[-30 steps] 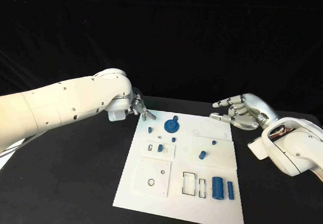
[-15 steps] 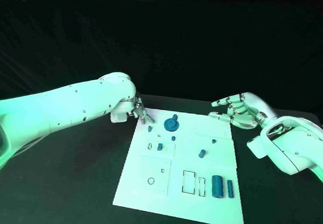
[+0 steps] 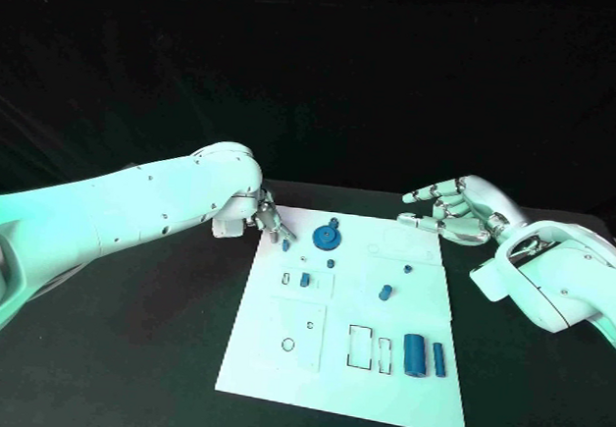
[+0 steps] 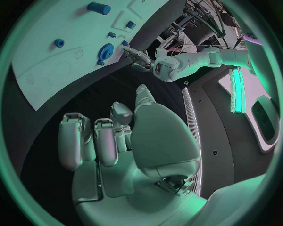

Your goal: Assemble the parts on the task board

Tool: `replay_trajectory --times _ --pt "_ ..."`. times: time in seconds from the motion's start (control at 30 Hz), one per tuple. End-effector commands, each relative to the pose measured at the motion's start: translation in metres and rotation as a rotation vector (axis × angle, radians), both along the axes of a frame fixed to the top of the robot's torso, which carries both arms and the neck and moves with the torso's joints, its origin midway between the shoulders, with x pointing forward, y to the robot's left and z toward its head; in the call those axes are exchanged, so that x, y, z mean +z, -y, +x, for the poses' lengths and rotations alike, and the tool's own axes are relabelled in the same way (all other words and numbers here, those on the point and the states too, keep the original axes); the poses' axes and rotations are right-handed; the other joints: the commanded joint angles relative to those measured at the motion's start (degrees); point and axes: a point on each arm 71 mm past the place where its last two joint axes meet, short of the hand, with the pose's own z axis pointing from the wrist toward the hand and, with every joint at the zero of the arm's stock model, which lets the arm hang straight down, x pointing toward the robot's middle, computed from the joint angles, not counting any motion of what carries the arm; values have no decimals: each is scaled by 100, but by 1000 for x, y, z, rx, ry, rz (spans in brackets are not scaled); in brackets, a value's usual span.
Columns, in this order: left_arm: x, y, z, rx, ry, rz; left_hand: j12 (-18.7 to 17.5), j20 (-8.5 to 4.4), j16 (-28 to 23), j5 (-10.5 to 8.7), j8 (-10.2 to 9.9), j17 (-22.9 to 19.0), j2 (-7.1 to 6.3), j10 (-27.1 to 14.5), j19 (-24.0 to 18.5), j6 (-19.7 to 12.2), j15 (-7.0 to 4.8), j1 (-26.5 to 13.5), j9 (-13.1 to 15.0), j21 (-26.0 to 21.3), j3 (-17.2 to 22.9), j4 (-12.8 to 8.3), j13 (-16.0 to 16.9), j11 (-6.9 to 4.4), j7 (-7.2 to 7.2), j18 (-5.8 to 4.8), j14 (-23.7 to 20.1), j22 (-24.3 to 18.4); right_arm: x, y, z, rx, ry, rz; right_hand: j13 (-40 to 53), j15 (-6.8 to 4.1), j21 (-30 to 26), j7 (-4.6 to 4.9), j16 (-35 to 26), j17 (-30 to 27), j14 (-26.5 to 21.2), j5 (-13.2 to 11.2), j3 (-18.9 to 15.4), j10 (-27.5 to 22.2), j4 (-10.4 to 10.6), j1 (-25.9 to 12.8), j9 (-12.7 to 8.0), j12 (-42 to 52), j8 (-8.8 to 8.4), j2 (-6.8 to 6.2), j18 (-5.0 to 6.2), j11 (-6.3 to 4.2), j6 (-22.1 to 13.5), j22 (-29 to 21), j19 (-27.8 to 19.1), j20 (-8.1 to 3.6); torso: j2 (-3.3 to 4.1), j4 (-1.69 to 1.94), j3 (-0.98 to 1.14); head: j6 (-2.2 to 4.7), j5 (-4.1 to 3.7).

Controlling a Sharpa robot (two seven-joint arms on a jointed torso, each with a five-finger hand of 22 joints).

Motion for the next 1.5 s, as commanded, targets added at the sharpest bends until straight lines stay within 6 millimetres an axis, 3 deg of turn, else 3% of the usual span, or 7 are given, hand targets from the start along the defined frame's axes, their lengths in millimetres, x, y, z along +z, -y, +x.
replay_trajectory --times 0.03,0.77,1.0,1.5 --pt "-2 4 -2 -25 -21 3 39 19 18 2 -17 1510 4 41 372 35 1 69 -13 23 -38 -15 4 1 3 -28 602 881 -1 -2 -1 18 2 -8 -8 -44 -17 2 -26 787 424 19 -39 -31 6 -57 -5 -15 -10 16 71 11 47 0 -36 19 0 0 2 -4 2" --pt "-2 9 -4 -44 -20 -17 45 9 18 -3 -34 1510 30 54 371 63 -8 223 -51 22 -87 -46 9 -6 -1 -27 602 882 -1 -3 0 20 0 -8 -10 -45 -19 2 -26 788 425 25 -40 -32 0 -50 -5 -15 -10 26 71 11 48 -3 -36 19 1 -4 7 -4 0" --pt "-2 10 -4 -50 -22 -23 52 4 18 -331 -45 1510 30 72 376 109 -11 152 -94 28 -291 15 16 -8 -5 -30 602 897 -2 -3 0 21 -1 -9 -12 -45 -22 1 -28 786 424 28 -42 -32 -3 -46 -5 -16 -11 31 72 10 49 -6 -37 19 0 -1 7 9 -3" --pt "-2 9 -5 -50 -33 -14 59 0 18 -365 -40 1510 68 80 378 134 -16 245 -109 30 -337 -26 24 -17 -17 -31 602 902 -2 -3 0 21 -3 -9 -12 -45 -22 1 -28 786 424 28 -42 -32 -3 -46 -5 -16 -11 31 72 10 49 -6 -37 19 0 1 2 1 -4"
